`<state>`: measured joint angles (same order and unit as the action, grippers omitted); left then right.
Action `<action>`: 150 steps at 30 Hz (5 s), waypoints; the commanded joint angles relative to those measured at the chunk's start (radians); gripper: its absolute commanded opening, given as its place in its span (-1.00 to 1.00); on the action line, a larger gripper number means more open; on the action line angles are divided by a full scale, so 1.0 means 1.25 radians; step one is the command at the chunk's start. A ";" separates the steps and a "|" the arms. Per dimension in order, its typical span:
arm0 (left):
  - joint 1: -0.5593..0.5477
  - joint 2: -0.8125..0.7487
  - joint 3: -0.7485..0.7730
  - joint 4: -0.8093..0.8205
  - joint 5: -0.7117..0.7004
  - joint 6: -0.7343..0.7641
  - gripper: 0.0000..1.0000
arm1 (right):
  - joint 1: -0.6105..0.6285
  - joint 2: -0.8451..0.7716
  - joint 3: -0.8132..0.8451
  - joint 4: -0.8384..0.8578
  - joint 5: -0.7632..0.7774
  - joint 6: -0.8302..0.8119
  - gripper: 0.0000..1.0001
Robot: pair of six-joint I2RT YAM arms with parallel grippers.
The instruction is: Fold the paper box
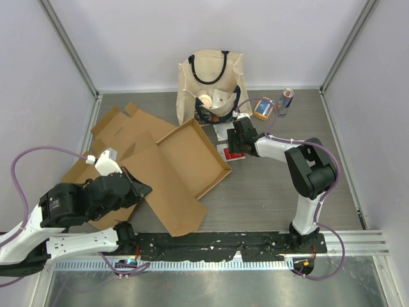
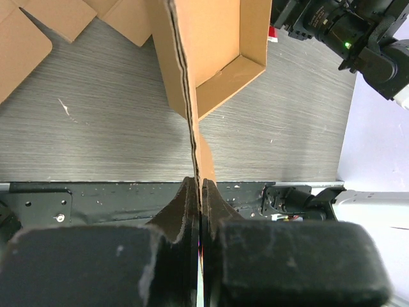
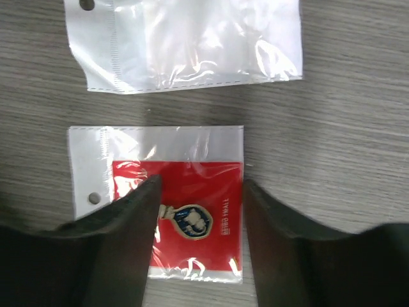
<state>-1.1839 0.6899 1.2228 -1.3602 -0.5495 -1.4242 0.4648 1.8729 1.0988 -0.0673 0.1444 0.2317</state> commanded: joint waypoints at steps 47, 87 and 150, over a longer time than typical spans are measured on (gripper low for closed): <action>0.001 0.022 -0.027 -0.053 0.026 0.069 -1.00 | -0.146 -0.021 0.006 -0.050 -0.357 -0.182 0.54; 0.001 0.087 -0.010 0.023 0.084 0.129 -1.00 | 0.178 -0.529 -0.066 -0.287 0.200 0.086 -0.98; 0.001 -0.137 -0.146 0.563 0.196 0.454 0.41 | 0.966 -0.280 0.579 -0.888 0.691 0.476 -0.97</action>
<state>-1.1839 0.4759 1.0779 -0.9112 -0.4274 -1.1530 1.7012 1.6207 1.8023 -1.1603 1.0046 0.6643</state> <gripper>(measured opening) 0.717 0.039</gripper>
